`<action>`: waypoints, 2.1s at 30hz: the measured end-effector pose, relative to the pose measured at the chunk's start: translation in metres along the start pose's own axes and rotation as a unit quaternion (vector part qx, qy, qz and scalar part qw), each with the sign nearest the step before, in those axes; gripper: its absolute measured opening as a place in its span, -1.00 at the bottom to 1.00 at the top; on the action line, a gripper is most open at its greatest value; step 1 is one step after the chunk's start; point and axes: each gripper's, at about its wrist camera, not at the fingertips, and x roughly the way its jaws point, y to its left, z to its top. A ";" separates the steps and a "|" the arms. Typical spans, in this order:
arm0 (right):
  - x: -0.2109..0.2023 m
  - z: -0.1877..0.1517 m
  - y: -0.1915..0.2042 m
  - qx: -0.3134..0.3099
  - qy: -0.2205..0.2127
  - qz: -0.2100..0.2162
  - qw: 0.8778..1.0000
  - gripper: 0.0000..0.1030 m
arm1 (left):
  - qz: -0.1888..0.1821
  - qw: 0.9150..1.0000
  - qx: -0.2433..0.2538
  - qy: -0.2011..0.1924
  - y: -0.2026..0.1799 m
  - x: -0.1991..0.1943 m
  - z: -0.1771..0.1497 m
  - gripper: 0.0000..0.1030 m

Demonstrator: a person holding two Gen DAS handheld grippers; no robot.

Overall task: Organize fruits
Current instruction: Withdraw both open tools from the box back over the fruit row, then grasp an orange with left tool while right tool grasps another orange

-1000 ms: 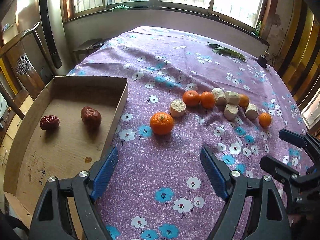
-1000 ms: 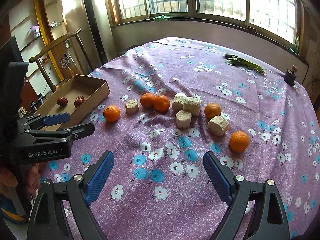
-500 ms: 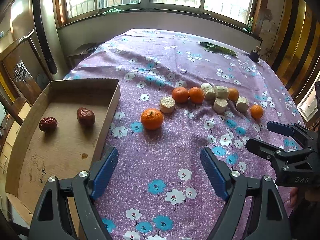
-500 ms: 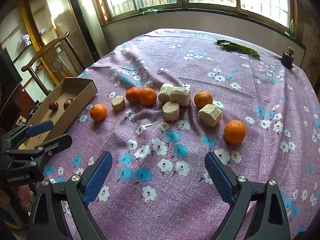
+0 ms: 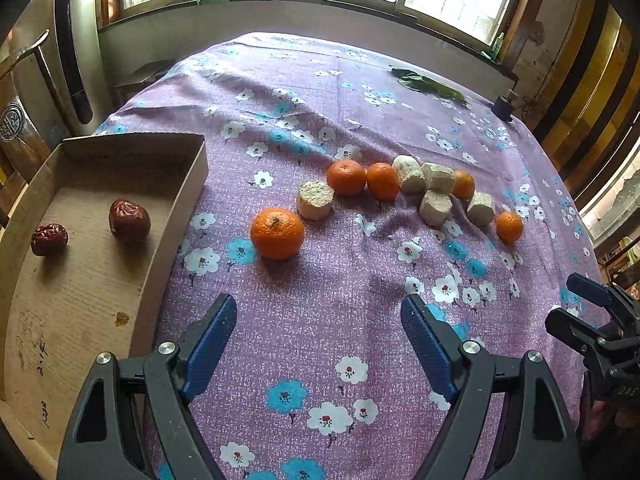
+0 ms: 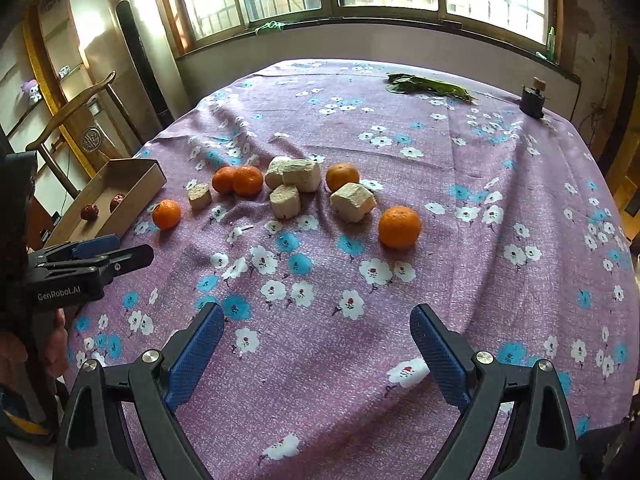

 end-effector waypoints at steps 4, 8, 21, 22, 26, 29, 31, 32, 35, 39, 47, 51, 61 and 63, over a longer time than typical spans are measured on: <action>0.002 -0.001 -0.007 0.007 0.000 0.003 1.000 0.87 | 0.001 1.000 -0.002 0.003 0.005 0.006 0.010 0.62; 0.006 0.001 -0.008 0.006 0.002 0.008 1.000 0.87 | 0.000 1.000 0.005 0.006 0.008 0.011 0.022 0.62; 0.024 0.012 -0.021 0.015 0.007 0.007 1.000 0.87 | 0.024 0.999 0.021 0.028 0.017 0.042 0.033 0.62; 0.025 0.013 -0.023 0.017 0.007 0.005 1.000 0.87 | 0.026 0.999 0.020 0.027 0.018 0.044 0.033 0.62; 0.033 0.019 -0.028 0.021 0.015 0.002 1.000 0.87 | 0.039 0.999 0.027 0.018 0.017 0.048 0.035 0.62; 0.039 0.023 -0.027 0.018 0.021 0.002 1.000 0.87 | 0.044 0.998 0.038 0.017 0.014 0.050 0.035 0.62; 0.042 0.025 -0.027 0.016 0.024 0.002 1.000 0.87 | 0.043 0.998 0.046 0.016 0.012 0.051 0.035 0.62; 0.044 0.026 -0.028 0.015 0.025 0.002 1.000 0.87 | 0.046 0.998 0.051 0.014 0.010 0.052 0.034 0.62; 0.048 0.028 -0.030 0.019 0.026 0.008 0.999 0.87 | 0.043 0.996 0.077 0.014 0.001 0.053 0.032 0.62; 0.055 0.032 -0.035 0.029 0.021 0.006 0.999 0.67 | 0.049 0.994 0.099 0.010 -0.004 0.055 0.031 0.62; 0.072 0.049 -0.049 0.037 0.021 -0.038 0.998 0.54 | 0.031 0.995 0.089 0.019 0.003 0.058 0.033 0.62; 0.082 0.055 -0.054 0.037 0.027 -0.036 0.998 0.21 | 0.026 0.995 0.094 0.023 0.001 0.061 0.032 0.62; 0.078 0.047 -0.053 0.026 0.029 -0.036 0.999 -0.25 | 0.013 0.996 0.092 0.014 0.005 0.050 0.029 -0.33; 0.071 0.042 -0.053 0.032 0.024 -0.028 0.999 -0.25 | 0.011 0.996 0.089 0.014 0.007 0.047 0.025 -0.34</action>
